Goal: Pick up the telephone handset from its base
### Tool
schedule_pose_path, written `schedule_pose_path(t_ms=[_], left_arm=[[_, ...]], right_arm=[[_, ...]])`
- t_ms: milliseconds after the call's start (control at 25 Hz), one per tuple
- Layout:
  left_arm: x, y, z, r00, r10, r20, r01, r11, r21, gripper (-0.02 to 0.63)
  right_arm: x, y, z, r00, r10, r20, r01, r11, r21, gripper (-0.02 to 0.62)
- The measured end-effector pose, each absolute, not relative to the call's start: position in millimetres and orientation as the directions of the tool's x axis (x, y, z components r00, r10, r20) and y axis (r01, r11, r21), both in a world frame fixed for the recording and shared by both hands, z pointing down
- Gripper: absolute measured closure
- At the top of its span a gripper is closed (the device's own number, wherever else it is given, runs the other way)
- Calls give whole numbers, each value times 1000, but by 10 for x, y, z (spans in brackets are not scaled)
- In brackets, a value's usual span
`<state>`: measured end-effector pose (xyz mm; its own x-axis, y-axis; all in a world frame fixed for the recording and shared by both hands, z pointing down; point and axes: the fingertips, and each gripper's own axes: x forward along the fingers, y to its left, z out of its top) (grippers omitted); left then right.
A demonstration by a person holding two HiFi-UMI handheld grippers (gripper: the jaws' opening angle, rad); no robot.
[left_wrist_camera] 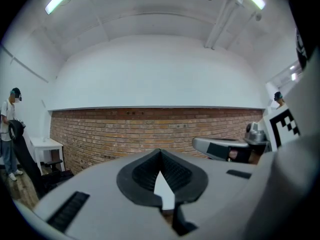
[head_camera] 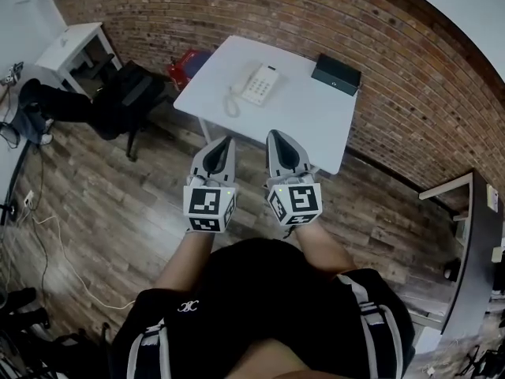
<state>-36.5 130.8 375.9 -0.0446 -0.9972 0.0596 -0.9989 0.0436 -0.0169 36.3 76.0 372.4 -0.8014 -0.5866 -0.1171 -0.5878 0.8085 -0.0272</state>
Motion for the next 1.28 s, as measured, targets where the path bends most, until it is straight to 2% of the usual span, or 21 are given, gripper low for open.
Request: schedule_pose_path(t_ms=[320, 680, 1280], left_arm=[[-490, 1403, 3952, 18, -996, 87, -1000, -17, 13, 613], [-718, 1232, 4038, 2, -996, 89, -1000, 1, 28, 613], [-1178, -80, 4074, -39, -994, 104, -999, 41, 10, 612]], right_arm=[[225, 915, 3766, -785, -609, -112, -611, 791, -20, 597], [138, 642, 3827, -757, -643, -114, -646, 763, -11, 597], [-260, -713, 3973, -758, -646, -94, -647, 762, -18, 597]])
